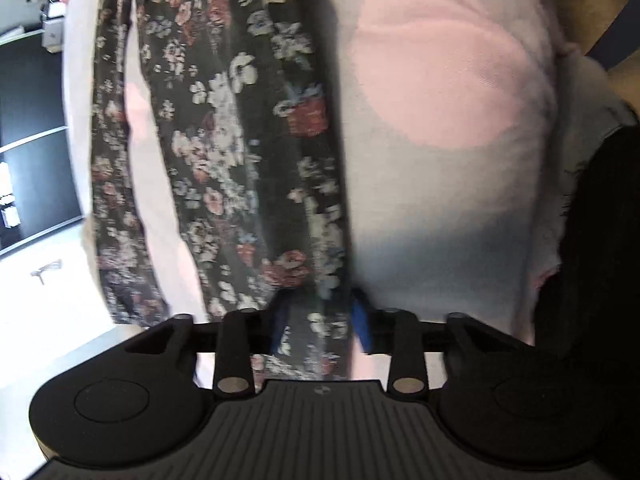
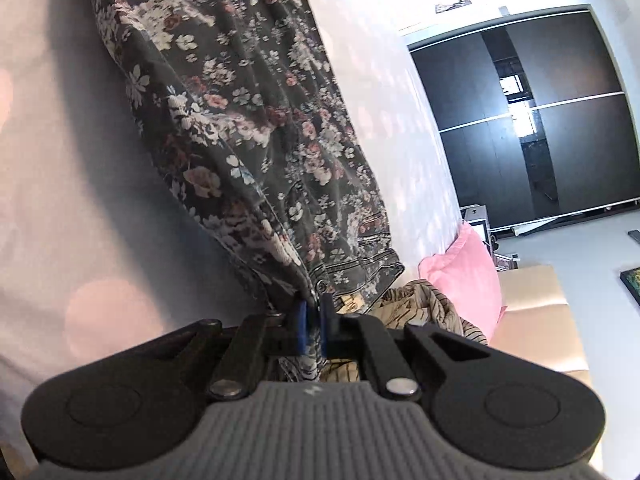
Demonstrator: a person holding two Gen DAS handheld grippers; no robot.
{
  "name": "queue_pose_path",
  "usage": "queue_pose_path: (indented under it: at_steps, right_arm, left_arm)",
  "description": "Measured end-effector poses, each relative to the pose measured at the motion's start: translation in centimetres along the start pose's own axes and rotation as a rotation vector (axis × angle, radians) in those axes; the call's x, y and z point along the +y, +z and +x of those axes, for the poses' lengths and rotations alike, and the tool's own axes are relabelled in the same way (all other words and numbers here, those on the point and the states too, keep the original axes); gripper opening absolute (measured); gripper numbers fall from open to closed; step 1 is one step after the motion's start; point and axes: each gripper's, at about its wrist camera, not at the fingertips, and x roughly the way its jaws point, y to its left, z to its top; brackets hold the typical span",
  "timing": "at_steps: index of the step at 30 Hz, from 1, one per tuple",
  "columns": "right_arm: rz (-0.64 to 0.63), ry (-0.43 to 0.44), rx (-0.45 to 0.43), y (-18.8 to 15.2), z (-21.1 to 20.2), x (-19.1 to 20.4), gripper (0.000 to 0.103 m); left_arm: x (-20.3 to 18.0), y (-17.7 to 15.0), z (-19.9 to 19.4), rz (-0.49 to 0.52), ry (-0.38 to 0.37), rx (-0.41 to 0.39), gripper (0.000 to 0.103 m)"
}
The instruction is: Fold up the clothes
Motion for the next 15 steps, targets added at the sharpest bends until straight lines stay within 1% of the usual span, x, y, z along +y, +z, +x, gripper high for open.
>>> queue_pose_path:
  at_steps: [2,3,4,5,8,9,10,13,15]
  right_arm:
    - [-0.007,0.004,0.005,-0.1,0.0,0.1,0.006]
    - [-0.006,-0.002,0.003,-0.1,-0.1,-0.1,0.006]
    - [-0.004,-0.008,0.001,0.0,-0.1,-0.3,0.006]
    - [-0.002,-0.014,-0.001,0.0,-0.1,-0.4,0.006]
    - [0.025,-0.039,-0.013,0.5,-0.2,-1.8,0.006]
    - [0.042,-0.048,-0.017,0.7,-0.3,-2.5,0.006]
    - [0.058,-0.051,-0.020,0.9,-0.4,-3.2,0.006]
    - [0.085,-0.053,-0.027,1.2,-0.5,-4.7,0.006]
    - [0.088,-0.056,-0.029,1.4,-0.6,-5.2,0.006]
  left_arm:
    - [-0.3,0.1,0.1,0.016,0.020,0.006,0.037]
    - [-0.5,0.2,0.1,0.027,0.023,0.006,0.035]
    - [-0.7,0.2,0.1,0.039,0.022,0.007,0.031]
    - [-0.8,0.2,0.0,0.050,0.021,0.008,0.030]
    - [-0.7,0.3,0.2,0.045,0.017,0.021,0.029]
    - [-0.6,0.3,0.4,0.039,0.023,0.036,0.025]
    - [-0.6,0.2,0.7,0.033,0.029,0.051,0.014]
    - [0.5,-0.1,1.0,-0.043,0.021,0.076,0.002]
    - [2.2,-0.5,0.6,-0.154,0.002,0.070,0.001]
